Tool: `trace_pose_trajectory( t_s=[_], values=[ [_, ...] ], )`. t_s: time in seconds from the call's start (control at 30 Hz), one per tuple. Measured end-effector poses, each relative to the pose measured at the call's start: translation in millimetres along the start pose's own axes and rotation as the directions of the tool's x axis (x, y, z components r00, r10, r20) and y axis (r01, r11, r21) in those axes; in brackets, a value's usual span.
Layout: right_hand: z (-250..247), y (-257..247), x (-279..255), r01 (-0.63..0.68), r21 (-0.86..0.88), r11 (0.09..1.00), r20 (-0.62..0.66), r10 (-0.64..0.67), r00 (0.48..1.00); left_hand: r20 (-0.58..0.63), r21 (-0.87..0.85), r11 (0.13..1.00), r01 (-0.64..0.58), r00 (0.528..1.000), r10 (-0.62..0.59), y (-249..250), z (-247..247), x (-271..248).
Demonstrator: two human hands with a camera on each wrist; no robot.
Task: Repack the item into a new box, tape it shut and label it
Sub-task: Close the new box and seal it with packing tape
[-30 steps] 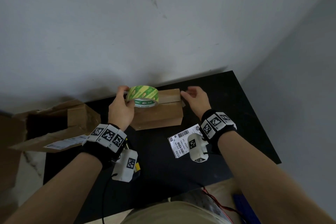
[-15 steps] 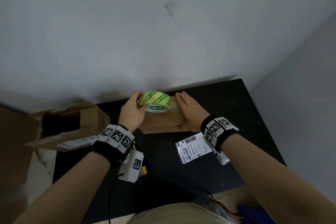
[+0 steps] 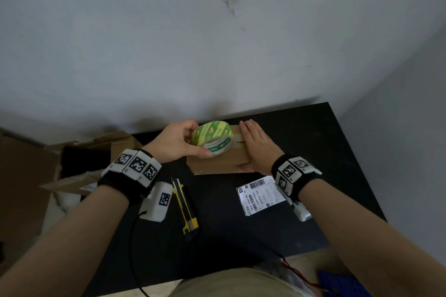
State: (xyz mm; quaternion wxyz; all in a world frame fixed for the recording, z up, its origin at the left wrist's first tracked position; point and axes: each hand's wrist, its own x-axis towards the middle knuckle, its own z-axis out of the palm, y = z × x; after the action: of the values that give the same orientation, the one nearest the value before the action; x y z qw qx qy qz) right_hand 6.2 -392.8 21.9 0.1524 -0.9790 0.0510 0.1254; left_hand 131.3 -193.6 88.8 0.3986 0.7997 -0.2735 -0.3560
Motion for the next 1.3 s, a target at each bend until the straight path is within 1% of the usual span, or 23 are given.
trace_pose_trajectory(
  t_s=[0.03,0.13,0.23,0.33,0.43,0.47,0.57,0.67,0.77,0.9,1.0,1.1,1.17,1.23,1.3],
  values=[
    [-1,1,-1,0.001,-0.001,1.000,0.008,-0.001,1.000,0.003,-0.034,0.999,-0.012,1.000,0.012,2,-3,-1],
    [-4,3,-2,-0.005,0.015,1.000,0.017,0.005,1.000,-0.112,-0.093,0.994,-0.053,0.993,0.042,6,-15,-1],
    [-6,3,-3,0.009,-0.013,1.000,0.026,-0.009,1.000,-0.164,-0.084,0.996,-0.042,0.986,0.028,1,-27,-6],
    [-7,4,-3,0.017,-0.040,0.999,0.032,-0.016,0.999,-0.196,0.016,1.000,-0.017,0.980,0.020,-8,-33,-13],
    [-10,7,-6,0.006,-0.068,0.998,0.028,-0.004,1.000,-0.253,0.215,0.976,0.046,0.967,0.010,-21,-34,-18],
    [-10,9,-7,0.002,-0.074,0.997,0.031,0.000,1.000,-0.261,0.257,0.964,0.073,0.965,-0.004,-25,-32,-20],
    [-11,13,-10,0.001,-0.082,0.997,0.029,0.001,1.000,-0.280,0.329,0.935,0.130,0.959,-0.035,-35,-21,-20],
    [-12,14,-10,-0.005,-0.102,0.995,0.043,0.010,0.999,-0.311,0.356,0.919,0.172,0.949,-0.057,-42,-13,-15],
    [-14,16,-10,-0.018,-0.118,0.993,0.053,0.025,0.998,-0.320,0.347,0.914,0.210,0.943,-0.095,-45,-10,-9],
    [-14,18,-11,-0.025,-0.135,0.991,0.051,0.032,0.998,-0.315,0.389,0.886,0.252,0.940,-0.129,-46,-2,-2],
    [-17,19,-11,-0.025,-0.156,0.987,0.038,0.032,0.999,-0.336,0.372,0.884,0.283,0.929,-0.157,-50,3,3],
    [-23,19,-11,-0.022,-0.224,0.974,0.038,0.031,0.999,-0.340,0.340,0.892,0.298,0.923,-0.179,-51,8,6],
    [-26,15,-10,-0.032,-0.272,0.962,0.039,0.044,0.998,-0.327,0.329,0.899,0.290,0.928,-0.180,-51,12,6],
    [-26,4,-8,-0.039,-0.277,0.960,0.034,0.050,0.998,-0.313,0.324,0.905,0.275,0.934,-0.171,-51,15,5],
    [-24,-15,-6,0.007,-0.241,0.970,0.033,0.001,0.999,-0.305,0.309,0.911,0.272,0.936,-0.176,-52,16,4]
  ],
)
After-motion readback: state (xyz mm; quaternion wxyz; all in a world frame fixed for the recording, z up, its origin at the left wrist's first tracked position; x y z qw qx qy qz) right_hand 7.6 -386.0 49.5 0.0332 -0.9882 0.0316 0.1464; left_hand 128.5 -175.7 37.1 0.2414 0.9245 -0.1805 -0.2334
